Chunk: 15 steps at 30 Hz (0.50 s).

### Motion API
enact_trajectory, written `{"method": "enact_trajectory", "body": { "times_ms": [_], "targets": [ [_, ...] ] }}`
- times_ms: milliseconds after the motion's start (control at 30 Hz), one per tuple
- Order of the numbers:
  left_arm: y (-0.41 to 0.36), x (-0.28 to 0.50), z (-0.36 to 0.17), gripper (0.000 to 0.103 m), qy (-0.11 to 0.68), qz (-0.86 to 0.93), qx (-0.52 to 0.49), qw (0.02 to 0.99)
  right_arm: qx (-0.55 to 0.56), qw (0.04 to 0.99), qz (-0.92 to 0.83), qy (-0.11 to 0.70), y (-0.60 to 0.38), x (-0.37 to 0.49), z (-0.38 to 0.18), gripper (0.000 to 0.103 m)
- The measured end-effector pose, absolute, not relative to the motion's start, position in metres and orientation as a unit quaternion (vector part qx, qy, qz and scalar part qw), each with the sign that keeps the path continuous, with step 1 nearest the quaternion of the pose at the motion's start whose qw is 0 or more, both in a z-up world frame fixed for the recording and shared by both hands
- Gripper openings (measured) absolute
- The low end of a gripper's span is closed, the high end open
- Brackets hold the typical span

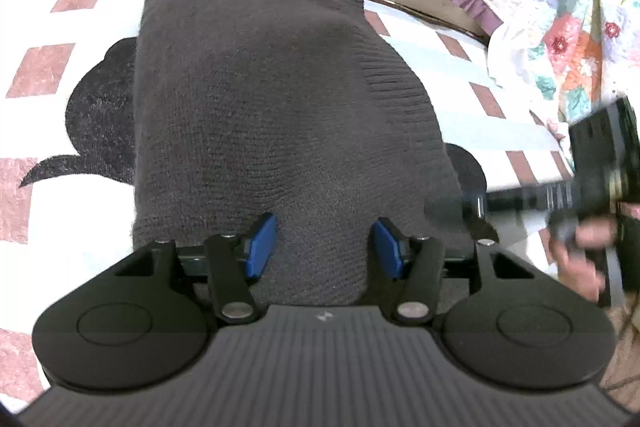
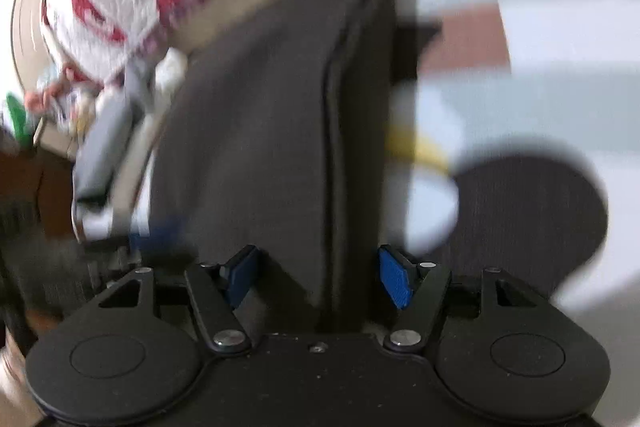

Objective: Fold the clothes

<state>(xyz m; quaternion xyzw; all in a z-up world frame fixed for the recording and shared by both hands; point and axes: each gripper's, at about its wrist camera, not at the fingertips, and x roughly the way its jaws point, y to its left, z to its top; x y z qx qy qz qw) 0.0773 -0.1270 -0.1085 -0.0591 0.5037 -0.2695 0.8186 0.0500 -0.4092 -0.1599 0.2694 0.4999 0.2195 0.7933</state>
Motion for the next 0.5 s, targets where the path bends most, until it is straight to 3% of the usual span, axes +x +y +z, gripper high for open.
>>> {"method": "enact_trajectory", "body": {
  "times_ms": [67,233,367,500],
  "targets": [
    [-0.126,0.078,-0.104,0.055,0.510,-0.276,-0.043,0.814,0.281,0.794,0.215,0.495,-0.411,0.040,-0.165,0.060],
    [-0.121,0.082,-0.088,0.056,0.523,-0.286,-0.011,0.803,0.280,0.794,0.206,0.498,-0.412,0.033,-0.167,0.060],
    [-0.094,0.091,-0.069,0.071,0.491,-0.238,-0.051,0.836,0.265,0.792,0.217,0.505,-0.411,0.023,-0.168,0.052],
    [-0.082,0.099,-0.093,0.072,0.536,-0.169,-0.047,0.826,0.260,0.784,0.231,0.514,-0.414,0.019,-0.169,0.047]
  ]
}}
